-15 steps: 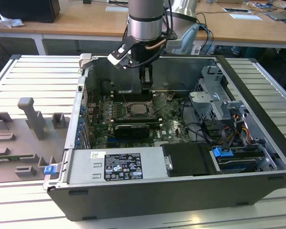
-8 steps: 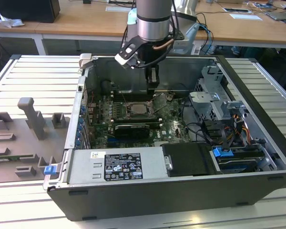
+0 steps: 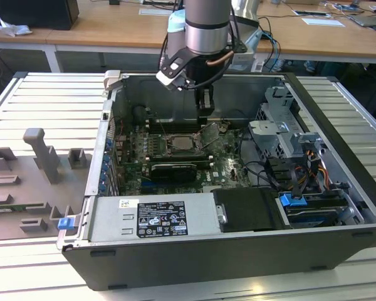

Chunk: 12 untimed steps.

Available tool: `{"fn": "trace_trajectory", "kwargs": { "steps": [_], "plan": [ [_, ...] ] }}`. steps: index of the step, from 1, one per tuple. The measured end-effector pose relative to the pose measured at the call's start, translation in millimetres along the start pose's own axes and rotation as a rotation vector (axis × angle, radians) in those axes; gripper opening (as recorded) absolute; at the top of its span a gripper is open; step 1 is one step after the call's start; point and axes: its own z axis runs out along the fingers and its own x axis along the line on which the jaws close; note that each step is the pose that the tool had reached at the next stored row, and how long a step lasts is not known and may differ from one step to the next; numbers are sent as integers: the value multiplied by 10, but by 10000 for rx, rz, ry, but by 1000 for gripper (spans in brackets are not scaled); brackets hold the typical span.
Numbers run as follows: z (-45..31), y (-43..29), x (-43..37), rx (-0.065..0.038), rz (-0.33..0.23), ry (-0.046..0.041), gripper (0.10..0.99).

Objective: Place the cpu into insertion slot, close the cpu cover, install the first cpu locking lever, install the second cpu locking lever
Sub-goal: 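Close the cpu cover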

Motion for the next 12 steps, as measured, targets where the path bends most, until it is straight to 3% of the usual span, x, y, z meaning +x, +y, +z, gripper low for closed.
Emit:
{"fn": "trace_trajectory", "kwargs": {
  "steps": [6, 12],
  "plan": [
    [10, 112, 2, 0, 0, -1, 106],
    [12, 136, 2, 0, 1, 0, 106]
  ]
}}
